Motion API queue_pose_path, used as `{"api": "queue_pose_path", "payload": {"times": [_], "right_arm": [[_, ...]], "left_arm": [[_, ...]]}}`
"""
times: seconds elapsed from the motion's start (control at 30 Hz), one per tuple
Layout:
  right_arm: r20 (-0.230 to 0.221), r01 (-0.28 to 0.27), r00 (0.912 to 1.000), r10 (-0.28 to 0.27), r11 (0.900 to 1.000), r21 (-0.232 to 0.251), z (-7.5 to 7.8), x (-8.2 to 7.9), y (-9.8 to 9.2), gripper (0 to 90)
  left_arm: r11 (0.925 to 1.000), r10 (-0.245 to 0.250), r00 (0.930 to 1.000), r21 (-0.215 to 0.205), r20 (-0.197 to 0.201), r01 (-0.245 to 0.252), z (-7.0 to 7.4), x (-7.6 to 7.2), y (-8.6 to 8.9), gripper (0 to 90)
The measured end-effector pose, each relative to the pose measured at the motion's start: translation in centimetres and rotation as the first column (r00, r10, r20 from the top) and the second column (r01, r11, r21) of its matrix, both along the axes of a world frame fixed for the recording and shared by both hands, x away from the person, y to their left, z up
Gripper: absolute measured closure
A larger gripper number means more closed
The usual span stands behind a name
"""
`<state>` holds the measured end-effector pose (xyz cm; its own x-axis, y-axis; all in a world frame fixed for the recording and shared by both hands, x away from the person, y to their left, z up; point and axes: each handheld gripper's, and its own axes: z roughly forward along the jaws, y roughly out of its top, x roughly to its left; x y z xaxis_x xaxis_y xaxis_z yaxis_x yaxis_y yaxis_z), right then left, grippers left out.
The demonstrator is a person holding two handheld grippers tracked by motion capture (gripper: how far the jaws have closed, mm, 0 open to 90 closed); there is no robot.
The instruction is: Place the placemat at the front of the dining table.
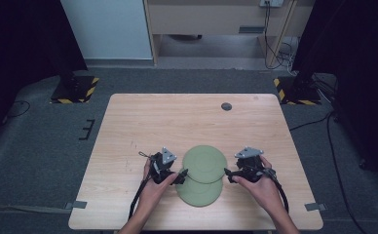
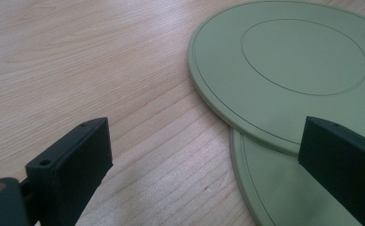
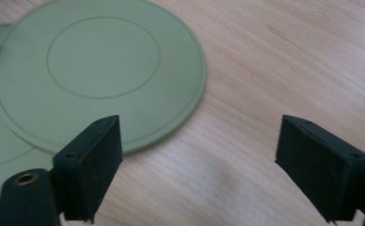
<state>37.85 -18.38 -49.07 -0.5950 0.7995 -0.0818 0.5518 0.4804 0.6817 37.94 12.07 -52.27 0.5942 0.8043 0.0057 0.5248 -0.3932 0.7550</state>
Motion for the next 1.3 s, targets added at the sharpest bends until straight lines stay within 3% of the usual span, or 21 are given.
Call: {"api": "queue_pose_path", "payload": {"times": [0.23,0.43,0.6,0.7,0.8,1.03,1.3], "right_arm": [[-0.077,-0.069,0.9946,0.069,0.998,0.008,0.7,2.7,1.6,22.8],[-0.153,-0.081,0.9847,0.082,0.997,0.015,-0.4,4.8,2.8,23.0],[-0.215,-0.063,0.9734,0.080,0.994,0.085,-1.3,6.3,2.7,22.0],[-0.229,-0.056,0.9705,0.075,0.994,0.090,-1.5,6.4,2.6,21.2],[-0.259,-0.052,0.9623,0.084,0.990,0.131,-1.9,6.7,2.6,20.4],[-0.284,-0.048,0.9546,0.089,0.988,0.149,-2.5,7.1,2.8,18.9],[-0.292,-0.042,0.9510,0.100,0.979,0.197,-2.6,7.2,3.0,19.9]], "left_arm": [[1.0000,-0.003,1.0000,0.004,-0.002,0.003,0.1,0.0,-0.2,3.3],[0.9999,-0.010,0.9999,0.013,-0.007,0.010,0.0,0.1,-0.5,3.6],[0.9998,-0.005,1.0000,0.019,-0.006,0.005,-0.2,0.4,-1.0,4.2],[0.9999,-0.001,1.0000,0.012,-0.010,0.001,-0.3,0.5,-1.0,3.5],[0.9999,0.004,0.9999,0.009,-0.013,-0.004,-0.4,0.6,-1.1,3.7],[0.9999,0.008,0.9998,0.010,-0.016,-0.008,-0.4,0.6,-1.1,3.6],[0.9999,0.011,0.9998,0.011,-0.018,-0.010,-0.4,0.6,-1.1,3.6]]}}
